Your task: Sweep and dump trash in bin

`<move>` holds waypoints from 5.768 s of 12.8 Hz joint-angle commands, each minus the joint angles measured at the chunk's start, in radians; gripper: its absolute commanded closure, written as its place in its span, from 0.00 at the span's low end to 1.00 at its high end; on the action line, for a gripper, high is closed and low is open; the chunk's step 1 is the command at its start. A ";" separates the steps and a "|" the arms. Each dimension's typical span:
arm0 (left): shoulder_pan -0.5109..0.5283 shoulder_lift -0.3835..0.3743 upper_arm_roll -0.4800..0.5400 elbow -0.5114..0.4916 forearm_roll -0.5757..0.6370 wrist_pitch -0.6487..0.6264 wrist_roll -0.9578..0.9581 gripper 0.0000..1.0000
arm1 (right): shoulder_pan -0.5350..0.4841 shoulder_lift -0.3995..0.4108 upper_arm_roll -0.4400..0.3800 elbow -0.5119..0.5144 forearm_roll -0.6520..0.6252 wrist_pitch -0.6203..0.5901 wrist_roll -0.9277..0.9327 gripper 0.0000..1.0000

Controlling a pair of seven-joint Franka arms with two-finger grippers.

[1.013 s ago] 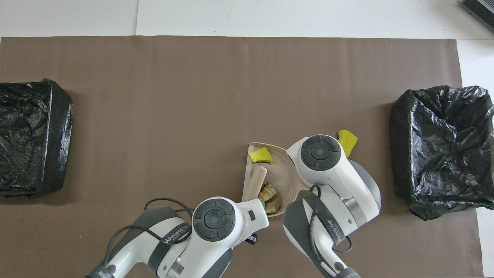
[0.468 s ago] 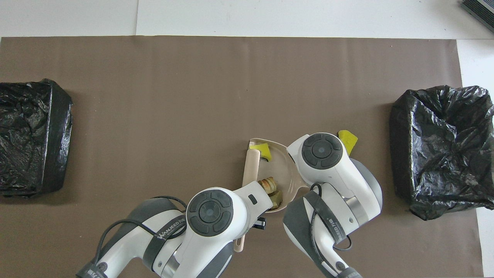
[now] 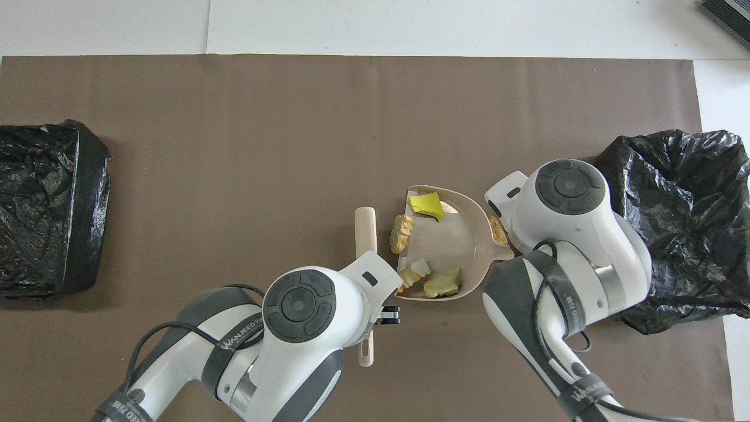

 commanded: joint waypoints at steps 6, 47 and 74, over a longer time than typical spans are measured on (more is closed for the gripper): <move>0.011 -0.059 -0.015 -0.137 0.006 0.010 -0.093 1.00 | -0.115 -0.024 0.004 0.038 -0.008 -0.022 -0.145 1.00; -0.052 0.051 -0.026 -0.110 -0.028 0.157 0.249 1.00 | 0.195 0.159 0.026 0.149 -0.092 -0.219 0.269 1.00; 0.369 0.115 -0.023 0.016 -0.150 -0.059 0.713 1.00 | 0.143 0.113 0.027 0.023 0.064 -0.009 0.206 1.00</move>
